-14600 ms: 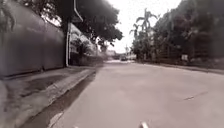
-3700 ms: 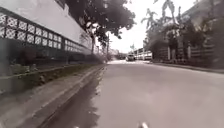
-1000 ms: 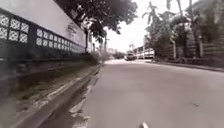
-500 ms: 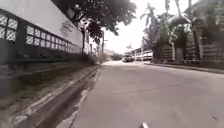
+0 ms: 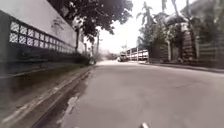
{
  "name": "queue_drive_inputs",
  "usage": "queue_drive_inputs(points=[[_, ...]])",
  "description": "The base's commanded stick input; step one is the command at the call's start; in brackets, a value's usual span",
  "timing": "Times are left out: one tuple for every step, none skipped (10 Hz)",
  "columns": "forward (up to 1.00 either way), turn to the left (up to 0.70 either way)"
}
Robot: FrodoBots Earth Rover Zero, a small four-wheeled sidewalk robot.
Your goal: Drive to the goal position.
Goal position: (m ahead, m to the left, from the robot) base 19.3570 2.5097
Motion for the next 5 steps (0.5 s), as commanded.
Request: queue_drive_inputs(points=[[0.70, 0.00], [0.70, 0.00], [0.70, 0.00], [0.70, 0.00], [0.70, 0.00]])
